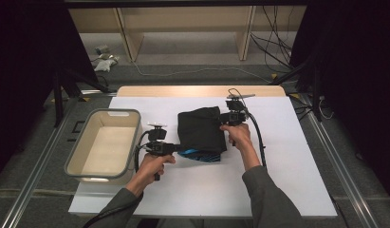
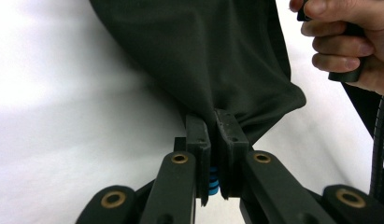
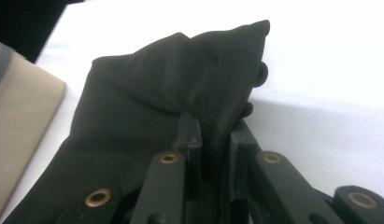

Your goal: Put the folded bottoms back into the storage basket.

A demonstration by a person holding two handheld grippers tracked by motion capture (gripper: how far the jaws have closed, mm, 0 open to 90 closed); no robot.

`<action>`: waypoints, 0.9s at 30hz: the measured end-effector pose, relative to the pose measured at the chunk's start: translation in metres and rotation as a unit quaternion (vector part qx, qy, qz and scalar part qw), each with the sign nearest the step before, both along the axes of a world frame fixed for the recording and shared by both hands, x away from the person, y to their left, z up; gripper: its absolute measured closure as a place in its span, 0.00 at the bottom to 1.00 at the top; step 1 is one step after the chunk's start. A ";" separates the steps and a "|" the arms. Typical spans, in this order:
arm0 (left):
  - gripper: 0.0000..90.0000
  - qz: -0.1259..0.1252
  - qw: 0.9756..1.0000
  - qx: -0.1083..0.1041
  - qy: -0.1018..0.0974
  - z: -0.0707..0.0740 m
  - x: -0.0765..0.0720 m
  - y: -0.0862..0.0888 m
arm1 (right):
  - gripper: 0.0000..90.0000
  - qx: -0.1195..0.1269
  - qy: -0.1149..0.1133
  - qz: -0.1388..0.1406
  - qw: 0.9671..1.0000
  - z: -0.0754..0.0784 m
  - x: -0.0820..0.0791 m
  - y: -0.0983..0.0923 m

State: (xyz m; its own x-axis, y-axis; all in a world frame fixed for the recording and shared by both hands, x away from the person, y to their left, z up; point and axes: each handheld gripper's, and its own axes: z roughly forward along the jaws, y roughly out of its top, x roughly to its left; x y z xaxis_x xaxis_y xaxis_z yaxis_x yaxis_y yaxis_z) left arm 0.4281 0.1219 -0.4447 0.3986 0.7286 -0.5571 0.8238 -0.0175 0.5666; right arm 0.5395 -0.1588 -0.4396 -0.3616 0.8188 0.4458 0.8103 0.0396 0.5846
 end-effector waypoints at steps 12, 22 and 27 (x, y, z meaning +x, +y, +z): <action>0.94 -0.011 0.999 -0.032 -0.014 0.026 -0.008 0.017 | 0.89 0.035 -0.035 0.006 0.999 0.027 -0.016 0.015; 0.94 -0.020 0.999 -0.034 -0.032 0.043 -0.012 0.031 | 0.89 0.050 -0.047 0.007 0.998 0.044 -0.020 0.024; 0.94 -0.025 0.998 -0.030 -0.043 0.052 -0.014 0.039 | 0.89 0.056 -0.056 0.012 0.997 0.054 -0.023 0.031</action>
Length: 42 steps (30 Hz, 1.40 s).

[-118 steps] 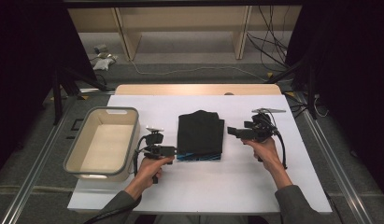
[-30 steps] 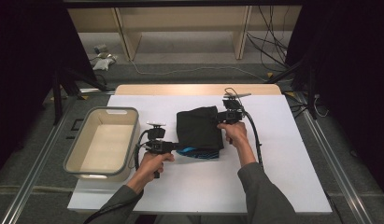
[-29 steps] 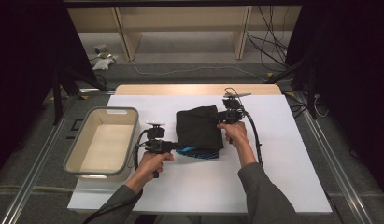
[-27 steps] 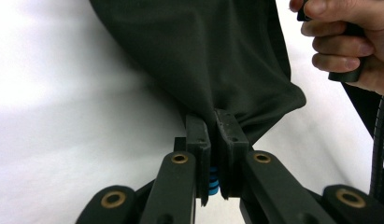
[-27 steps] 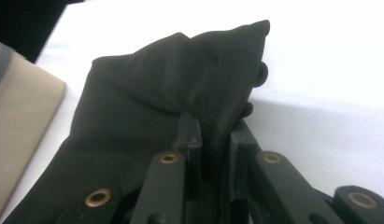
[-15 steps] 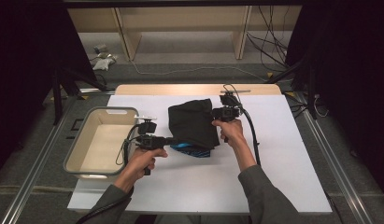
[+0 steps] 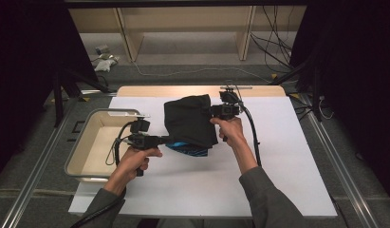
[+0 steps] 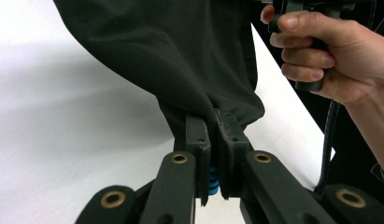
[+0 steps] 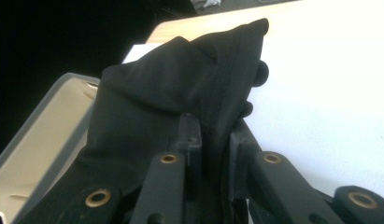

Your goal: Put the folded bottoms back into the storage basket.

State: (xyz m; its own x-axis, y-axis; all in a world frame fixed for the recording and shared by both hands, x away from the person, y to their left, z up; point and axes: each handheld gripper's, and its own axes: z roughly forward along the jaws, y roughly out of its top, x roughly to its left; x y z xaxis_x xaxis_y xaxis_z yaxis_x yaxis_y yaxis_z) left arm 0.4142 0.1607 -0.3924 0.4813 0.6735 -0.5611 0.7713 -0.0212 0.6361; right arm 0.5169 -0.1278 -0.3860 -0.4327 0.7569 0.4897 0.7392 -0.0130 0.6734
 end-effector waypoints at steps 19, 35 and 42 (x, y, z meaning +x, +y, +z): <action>0.94 0.016 1.000 -0.009 -0.020 0.020 -0.008 0.039 | 0.89 0.012 -0.024 0.020 0.999 0.033 -0.002 0.037; 0.94 0.028 0.999 -0.017 -0.023 0.026 -0.015 0.064 | 0.89 0.013 -0.031 0.040 0.999 0.042 -0.003 0.067; 0.94 0.033 0.999 -0.016 -0.024 0.028 -0.018 0.076 | 0.89 0.016 -0.031 0.045 0.998 0.044 -0.003 0.078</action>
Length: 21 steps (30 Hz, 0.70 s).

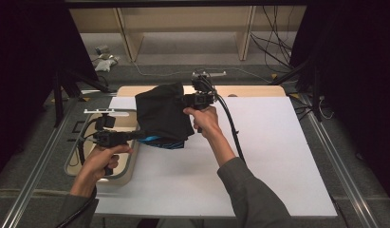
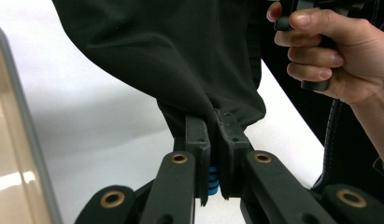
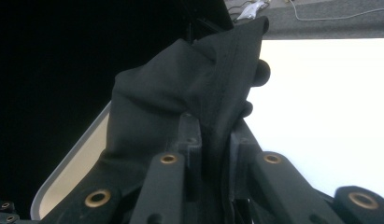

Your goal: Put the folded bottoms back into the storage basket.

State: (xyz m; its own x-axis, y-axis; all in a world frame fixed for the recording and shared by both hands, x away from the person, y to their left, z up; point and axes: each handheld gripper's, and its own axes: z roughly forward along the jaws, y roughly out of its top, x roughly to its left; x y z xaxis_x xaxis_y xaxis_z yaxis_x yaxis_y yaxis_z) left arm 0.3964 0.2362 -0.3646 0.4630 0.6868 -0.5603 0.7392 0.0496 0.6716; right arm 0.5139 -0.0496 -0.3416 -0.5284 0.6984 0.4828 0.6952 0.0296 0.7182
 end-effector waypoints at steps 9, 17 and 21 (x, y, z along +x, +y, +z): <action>0.94 0.008 1.000 0.001 -0.005 0.006 -0.005 0.013 | 0.89 0.000 -0.006 0.008 1.000 0.007 -0.001 0.015; 0.94 0.021 1.000 -0.005 -0.011 0.011 -0.011 0.032 | 0.89 0.004 -0.010 0.016 1.000 0.014 -0.003 0.032; 0.94 0.026 1.000 0.005 -0.013 0.012 -0.014 0.037 | 0.89 0.002 -0.012 0.020 1.000 0.016 -0.003 0.040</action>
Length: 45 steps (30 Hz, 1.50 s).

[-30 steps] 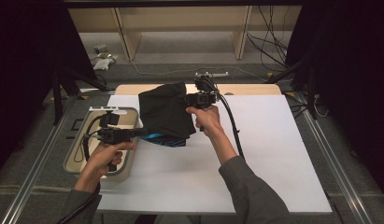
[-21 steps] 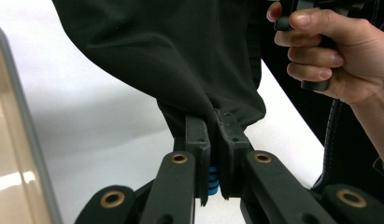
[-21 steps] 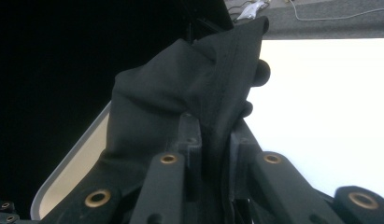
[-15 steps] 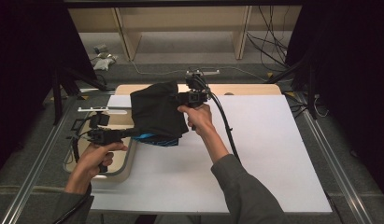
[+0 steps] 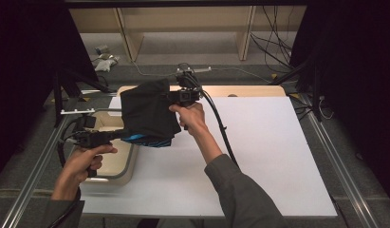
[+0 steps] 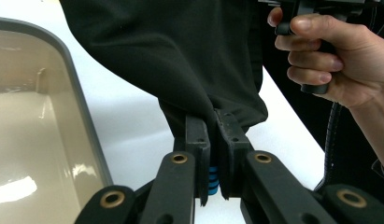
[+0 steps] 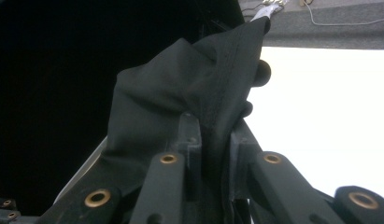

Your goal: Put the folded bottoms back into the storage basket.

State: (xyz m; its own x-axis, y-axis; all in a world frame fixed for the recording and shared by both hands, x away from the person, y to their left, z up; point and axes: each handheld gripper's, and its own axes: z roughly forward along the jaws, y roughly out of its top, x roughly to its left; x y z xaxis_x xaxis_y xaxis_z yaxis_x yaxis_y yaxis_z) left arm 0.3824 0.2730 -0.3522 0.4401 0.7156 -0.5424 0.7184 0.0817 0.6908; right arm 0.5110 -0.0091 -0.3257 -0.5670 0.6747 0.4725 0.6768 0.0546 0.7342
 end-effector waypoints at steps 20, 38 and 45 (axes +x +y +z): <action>0.94 0.031 1.000 0.004 -0.002 0.004 -0.018 0.036 | 0.88 -0.002 0.000 0.016 1.000 0.005 -0.005 0.041; 0.94 0.044 0.999 0.006 -0.007 0.012 -0.033 0.067 | 0.88 0.012 0.009 0.032 0.999 0.004 -0.011 0.073; 0.94 0.051 0.999 0.006 -0.001 0.009 -0.034 0.078 | 0.88 0.009 0.006 0.025 1.000 0.004 -0.013 0.084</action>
State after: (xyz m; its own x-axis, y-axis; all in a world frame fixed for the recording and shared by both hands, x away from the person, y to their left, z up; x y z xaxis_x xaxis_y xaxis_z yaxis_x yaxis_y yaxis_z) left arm 0.3482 0.3514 -0.3428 0.3666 0.7629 -0.5326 0.7051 0.1457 0.6940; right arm 0.4976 0.0749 -0.3222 -0.5943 0.6362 0.4919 0.6826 0.0756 0.7269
